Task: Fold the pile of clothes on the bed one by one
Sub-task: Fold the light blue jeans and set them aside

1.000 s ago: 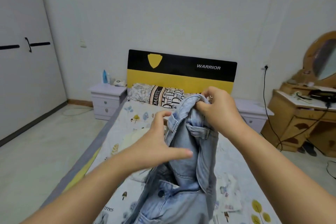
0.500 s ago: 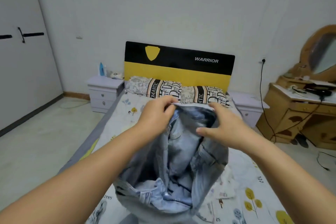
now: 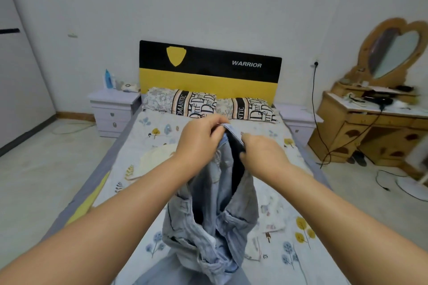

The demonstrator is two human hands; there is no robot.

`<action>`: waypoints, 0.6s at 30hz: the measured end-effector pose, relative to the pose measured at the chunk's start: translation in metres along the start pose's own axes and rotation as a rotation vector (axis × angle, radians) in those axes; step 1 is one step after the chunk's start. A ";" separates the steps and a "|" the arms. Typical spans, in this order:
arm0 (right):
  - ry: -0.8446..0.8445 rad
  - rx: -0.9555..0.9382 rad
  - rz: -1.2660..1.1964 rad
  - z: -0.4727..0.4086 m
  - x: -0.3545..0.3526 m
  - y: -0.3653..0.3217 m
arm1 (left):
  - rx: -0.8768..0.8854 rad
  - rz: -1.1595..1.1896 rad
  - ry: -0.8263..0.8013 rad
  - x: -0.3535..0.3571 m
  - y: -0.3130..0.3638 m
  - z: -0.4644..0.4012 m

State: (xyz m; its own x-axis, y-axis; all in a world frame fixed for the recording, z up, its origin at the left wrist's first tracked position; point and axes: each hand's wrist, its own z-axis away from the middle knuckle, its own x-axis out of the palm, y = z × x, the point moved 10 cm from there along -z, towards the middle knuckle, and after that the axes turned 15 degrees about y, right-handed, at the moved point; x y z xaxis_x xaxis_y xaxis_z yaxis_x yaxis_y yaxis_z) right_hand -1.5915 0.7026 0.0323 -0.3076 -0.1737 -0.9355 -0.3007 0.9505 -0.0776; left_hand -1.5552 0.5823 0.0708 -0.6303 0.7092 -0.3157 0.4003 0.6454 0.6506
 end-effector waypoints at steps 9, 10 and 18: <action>0.289 0.314 -0.512 -0.022 -0.071 0.059 | -0.238 -0.446 -0.521 0.007 -0.142 0.123; 0.308 0.318 -0.493 -0.022 -0.077 0.066 | -0.303 -0.384 -0.523 0.001 -0.150 0.125; -0.002 0.392 -0.255 0.020 -0.014 0.125 | -0.730 0.084 -0.146 -0.065 -0.151 0.038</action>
State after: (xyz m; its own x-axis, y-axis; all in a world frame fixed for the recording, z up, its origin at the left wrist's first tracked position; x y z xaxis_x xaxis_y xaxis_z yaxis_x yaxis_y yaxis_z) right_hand -1.6063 0.8288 0.0285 -0.2662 -0.4139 -0.8705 -0.0021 0.9034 -0.4289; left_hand -1.5494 0.4499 -0.0328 -0.5025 0.8109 -0.3000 -0.1318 0.2712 0.9535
